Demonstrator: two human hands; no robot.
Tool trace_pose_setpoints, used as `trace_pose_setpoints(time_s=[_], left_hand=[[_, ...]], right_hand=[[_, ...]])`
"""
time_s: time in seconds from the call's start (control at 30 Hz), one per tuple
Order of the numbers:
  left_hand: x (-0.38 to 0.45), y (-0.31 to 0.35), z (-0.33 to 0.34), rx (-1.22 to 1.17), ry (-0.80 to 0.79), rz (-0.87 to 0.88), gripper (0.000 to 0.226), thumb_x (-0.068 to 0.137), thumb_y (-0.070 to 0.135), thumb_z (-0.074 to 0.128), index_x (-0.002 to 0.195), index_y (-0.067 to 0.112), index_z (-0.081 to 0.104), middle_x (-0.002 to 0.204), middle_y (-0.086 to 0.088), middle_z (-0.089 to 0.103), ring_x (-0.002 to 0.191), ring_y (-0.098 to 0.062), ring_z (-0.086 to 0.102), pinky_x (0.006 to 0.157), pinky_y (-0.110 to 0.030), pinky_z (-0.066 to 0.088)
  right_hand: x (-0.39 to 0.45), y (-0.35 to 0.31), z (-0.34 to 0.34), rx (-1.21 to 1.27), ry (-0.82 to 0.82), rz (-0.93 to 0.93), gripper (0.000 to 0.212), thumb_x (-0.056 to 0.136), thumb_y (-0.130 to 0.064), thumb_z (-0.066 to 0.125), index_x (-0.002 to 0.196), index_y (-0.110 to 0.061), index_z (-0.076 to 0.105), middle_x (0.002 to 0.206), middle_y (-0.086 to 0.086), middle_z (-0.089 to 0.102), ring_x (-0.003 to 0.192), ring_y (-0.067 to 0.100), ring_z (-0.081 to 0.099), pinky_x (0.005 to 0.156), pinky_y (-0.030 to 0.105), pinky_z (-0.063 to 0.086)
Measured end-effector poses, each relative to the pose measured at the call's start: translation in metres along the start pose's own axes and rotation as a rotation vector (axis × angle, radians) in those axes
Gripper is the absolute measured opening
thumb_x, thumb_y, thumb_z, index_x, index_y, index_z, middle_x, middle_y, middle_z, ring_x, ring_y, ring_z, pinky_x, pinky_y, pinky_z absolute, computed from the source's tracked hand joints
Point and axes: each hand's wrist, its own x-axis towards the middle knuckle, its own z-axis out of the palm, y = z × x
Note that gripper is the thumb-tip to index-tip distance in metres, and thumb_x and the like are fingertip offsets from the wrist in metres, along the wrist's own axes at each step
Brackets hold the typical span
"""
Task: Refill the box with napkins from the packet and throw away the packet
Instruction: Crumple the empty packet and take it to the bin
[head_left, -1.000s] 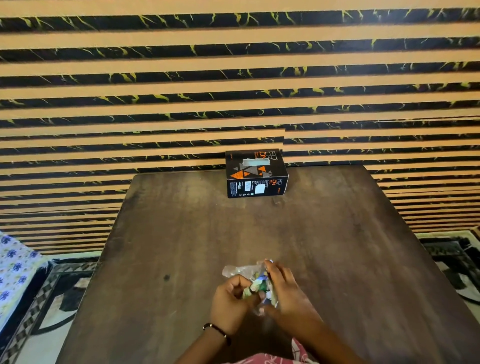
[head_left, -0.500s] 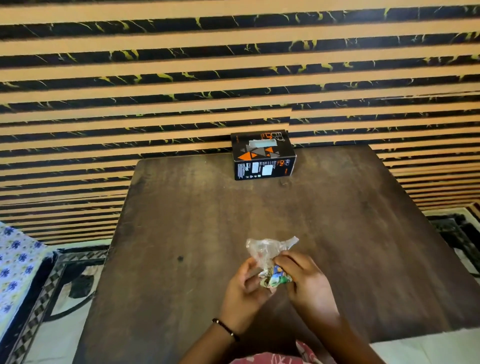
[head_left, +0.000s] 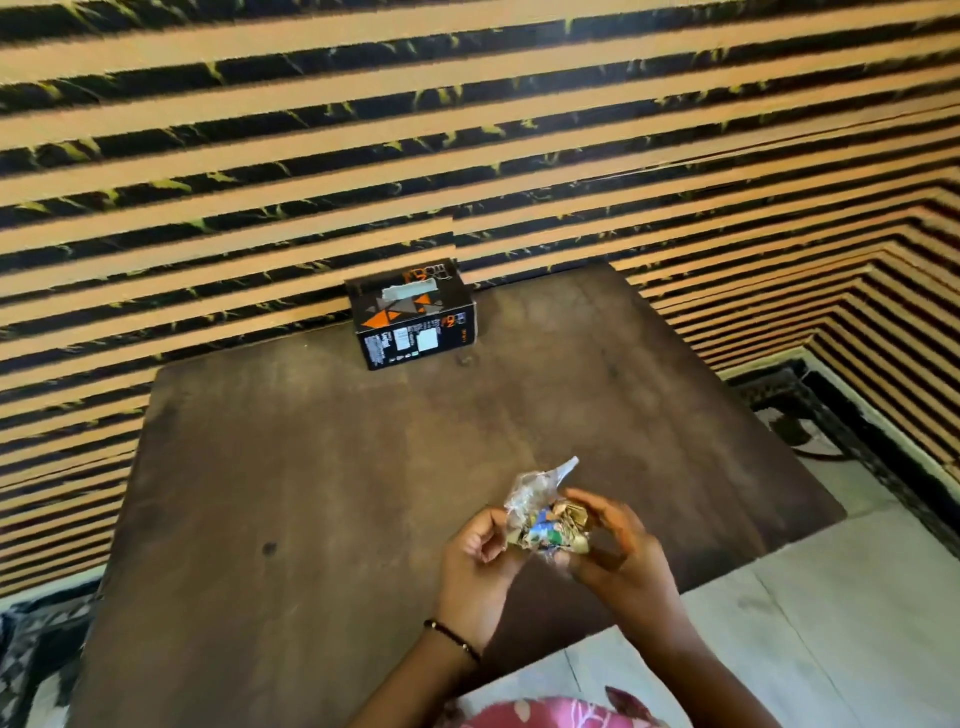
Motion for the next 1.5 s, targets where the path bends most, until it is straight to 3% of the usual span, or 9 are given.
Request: trace_pose_setpoints(time_s=[0.13,0.33,0.5,0.63,0.73,0.87,1.03,1.27,1.5], left_hand=[[-0.005,0.000,0.054,0.051,-0.117,0.005,0.017,0.069,-0.004,0.072,0.080,0.003,0.061,0.074,0.002,0.067,0.075,-0.009,0.058,0.070,-0.019,0.047],[-0.032,0.000,0.166,0.077,-0.221,-0.026,0.020,0.079,-0.013,0.059,0.083,0.006,0.065,0.068,0.010,0.072,0.069,0.001,0.063,0.062,-0.013,0.050],[-0.033,-0.004,0.244,0.047,-0.292,-0.048,0.018,0.073,0.004,0.072,0.083,0.017,0.065,0.073,0.006,0.072,0.068,-0.002,0.063,0.063,-0.019,0.051],[-0.032,-0.013,0.291,0.002,-0.305,-0.086,0.076,0.047,0.031,0.084,0.114,0.020,0.049,0.111,-0.008,0.060,0.100,-0.020,0.060,0.093,-0.043,0.049],[-0.035,-0.019,0.317,0.063,-0.434,-0.126,0.083,0.048,0.044,0.088,0.120,0.035,0.049,0.125,-0.005,0.057,0.111,-0.018,0.060,0.097,-0.046,0.046],[-0.031,-0.017,0.346,0.003,-0.443,-0.243,0.077,0.054,0.040,0.085,0.122,0.031,0.050,0.118,0.002,0.062,0.090,-0.015,0.066,0.074,-0.035,0.055],[0.007,-0.016,0.380,0.103,-0.408,-0.212,0.050,0.075,0.012,0.071,0.119,0.025,0.052,0.108,0.007,0.064,0.082,-0.010,0.066,0.065,-0.024,0.056],[0.093,-0.013,0.437,0.185,-0.453,-0.148,0.017,0.079,0.008,0.068,0.090,0.021,0.067,0.089,0.001,0.072,0.086,-0.019,0.069,0.075,-0.040,0.057],[0.172,-0.016,0.482,0.247,-0.582,-0.171,0.015,0.083,0.009,0.063,0.093,0.019,0.064,0.095,0.001,0.071,0.088,-0.010,0.068,0.071,-0.025,0.056]], right_hand=[[-0.015,0.015,-0.051,0.336,0.064,0.253,0.032,0.074,-0.009,0.073,0.103,-0.018,0.064,0.103,0.011,0.070,0.092,0.024,0.068,0.081,0.041,0.056],[-0.042,0.036,-0.159,0.609,-0.008,0.333,0.040,0.065,-0.016,0.073,0.102,-0.011,0.063,0.096,0.010,0.074,0.086,0.025,0.070,0.075,0.040,0.058],[-0.054,0.056,-0.229,0.544,0.170,0.209,0.026,0.062,-0.010,0.076,0.088,-0.009,0.069,0.085,0.010,0.075,0.077,0.022,0.067,0.065,0.031,0.055],[-0.058,0.076,-0.283,0.225,0.338,0.136,0.019,0.071,-0.003,0.075,0.070,-0.022,0.071,0.065,-0.003,0.071,0.060,0.012,0.064,0.054,0.023,0.048],[-0.061,0.093,-0.307,-0.052,0.386,0.111,0.018,0.068,-0.008,0.078,0.068,-0.024,0.069,0.071,-0.009,0.070,0.062,0.009,0.062,0.056,0.027,0.048],[-0.055,0.105,-0.326,-0.185,0.382,0.063,0.018,0.067,-0.012,0.080,0.068,-0.023,0.066,0.083,-0.021,0.065,0.066,0.003,0.060,0.054,0.012,0.041],[-0.026,0.113,-0.348,-0.155,0.368,0.095,0.036,0.068,-0.013,0.079,0.062,-0.040,0.056,0.070,-0.035,0.061,0.065,-0.011,0.057,0.054,0.004,0.037],[0.043,0.131,-0.403,0.084,0.340,0.171,0.027,0.074,-0.011,0.074,0.091,-0.028,0.063,0.084,-0.005,0.072,0.079,0.014,0.066,0.072,0.036,0.054],[0.116,0.147,-0.452,0.334,0.292,0.236,0.041,0.073,0.008,0.069,0.100,-0.022,0.062,0.079,0.000,0.075,0.072,0.012,0.068,0.065,0.028,0.054]])
